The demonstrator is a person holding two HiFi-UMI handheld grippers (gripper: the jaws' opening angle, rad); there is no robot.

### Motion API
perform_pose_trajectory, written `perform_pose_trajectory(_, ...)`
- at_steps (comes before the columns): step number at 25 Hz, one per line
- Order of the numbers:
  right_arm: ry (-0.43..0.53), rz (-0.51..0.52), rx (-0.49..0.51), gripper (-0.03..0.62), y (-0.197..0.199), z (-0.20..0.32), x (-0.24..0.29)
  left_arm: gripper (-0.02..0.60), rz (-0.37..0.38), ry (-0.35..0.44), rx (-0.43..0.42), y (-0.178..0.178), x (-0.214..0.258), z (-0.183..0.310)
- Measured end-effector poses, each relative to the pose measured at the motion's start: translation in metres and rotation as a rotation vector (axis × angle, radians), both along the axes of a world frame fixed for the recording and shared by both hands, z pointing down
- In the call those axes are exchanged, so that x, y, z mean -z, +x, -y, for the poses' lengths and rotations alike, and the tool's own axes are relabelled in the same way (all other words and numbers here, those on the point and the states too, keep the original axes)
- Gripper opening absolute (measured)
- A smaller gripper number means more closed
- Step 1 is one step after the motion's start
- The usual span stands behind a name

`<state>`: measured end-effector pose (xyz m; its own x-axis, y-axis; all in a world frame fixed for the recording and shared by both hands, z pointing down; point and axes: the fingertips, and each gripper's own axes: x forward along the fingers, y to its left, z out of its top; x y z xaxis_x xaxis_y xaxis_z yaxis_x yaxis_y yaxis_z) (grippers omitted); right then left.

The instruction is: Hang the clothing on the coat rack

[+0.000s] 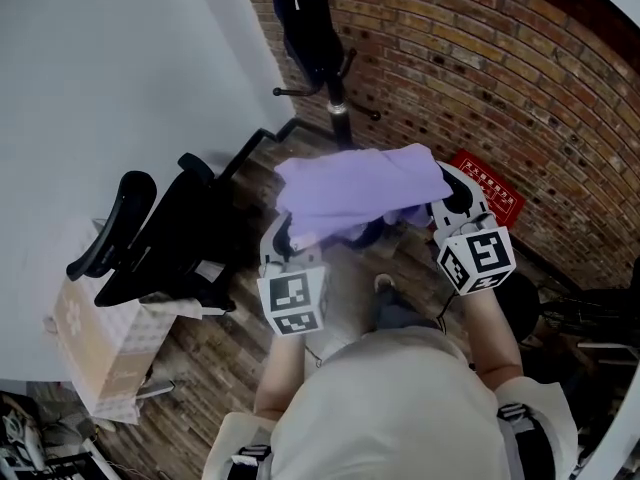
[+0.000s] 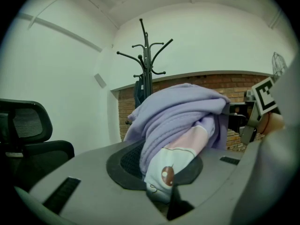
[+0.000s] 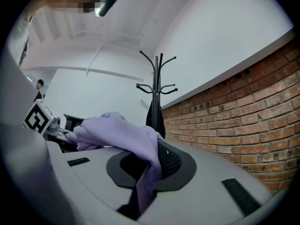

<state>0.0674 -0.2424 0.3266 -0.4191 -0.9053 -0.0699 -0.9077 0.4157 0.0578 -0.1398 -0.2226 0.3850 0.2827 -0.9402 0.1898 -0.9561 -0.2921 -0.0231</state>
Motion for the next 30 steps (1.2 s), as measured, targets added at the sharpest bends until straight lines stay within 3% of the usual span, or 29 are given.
perform_pose_trajectory(18, 0.016, -0.006, 0.028, 0.023, 0.023, 0.137, 0.016, 0.078, 0.038, 0.003, 0.026, 0.024, 0.011, 0.126)
perform_pose_trajectory(30, -0.013, -0.03, 0.057, 0.023, 0.026, 0.208, 0.0, 0.078, 0.06, -0.045, 0.072, 0.029, -0.008, 0.183)
